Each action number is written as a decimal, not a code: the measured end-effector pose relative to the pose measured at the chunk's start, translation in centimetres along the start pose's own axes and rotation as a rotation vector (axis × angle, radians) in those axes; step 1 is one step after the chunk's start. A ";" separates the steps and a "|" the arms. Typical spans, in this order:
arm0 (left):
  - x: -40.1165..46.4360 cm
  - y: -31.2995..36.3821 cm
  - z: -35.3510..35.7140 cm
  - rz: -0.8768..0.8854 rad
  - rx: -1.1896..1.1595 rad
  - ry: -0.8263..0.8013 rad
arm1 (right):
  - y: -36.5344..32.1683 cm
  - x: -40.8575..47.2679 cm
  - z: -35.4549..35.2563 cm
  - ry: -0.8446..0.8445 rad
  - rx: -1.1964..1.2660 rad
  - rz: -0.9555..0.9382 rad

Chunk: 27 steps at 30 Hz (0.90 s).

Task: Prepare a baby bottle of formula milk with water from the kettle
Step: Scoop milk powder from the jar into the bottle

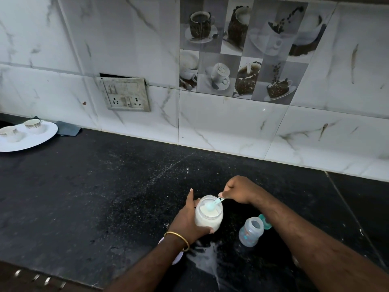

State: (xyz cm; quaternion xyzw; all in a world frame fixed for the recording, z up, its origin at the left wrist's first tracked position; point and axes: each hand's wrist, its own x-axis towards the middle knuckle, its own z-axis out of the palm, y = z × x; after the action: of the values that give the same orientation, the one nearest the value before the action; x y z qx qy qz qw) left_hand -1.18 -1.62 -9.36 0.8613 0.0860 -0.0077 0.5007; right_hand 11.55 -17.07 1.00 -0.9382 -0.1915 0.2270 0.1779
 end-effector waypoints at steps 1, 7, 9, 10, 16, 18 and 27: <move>-0.1 0.0 0.1 0.002 0.001 0.004 | 0.3 -0.1 -0.2 0.004 0.021 -0.005; -0.6 -0.3 0.4 -0.033 -0.028 0.034 | 1.3 -0.8 -0.4 0.006 0.133 -0.027; -0.8 -0.3 0.6 -0.043 -0.048 0.047 | 1.6 -0.9 -0.3 0.008 0.176 -0.032; -0.9 -0.2 0.7 -0.043 -0.054 0.052 | 1.7 -1.0 -0.3 0.018 0.190 -0.044; -0.8 -0.2 0.7 -0.044 -0.040 0.069 | 1.4 -1.2 0.3 0.075 0.132 -0.193; -0.7 -0.1 0.7 -0.061 -0.032 0.091 | 1.4 -0.8 0.4 0.068 0.061 -0.254; -0.2 0.5 0.7 -0.058 0.006 0.067 | -0.7 -1.2 2.4 0.117 -0.340 -0.408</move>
State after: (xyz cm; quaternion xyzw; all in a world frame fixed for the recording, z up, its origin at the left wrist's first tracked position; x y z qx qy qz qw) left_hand -1.20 -2.53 -9.29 0.8598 0.1275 0.0066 0.4943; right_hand 9.16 -16.42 -0.25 -0.9080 -0.4015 0.0965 0.0705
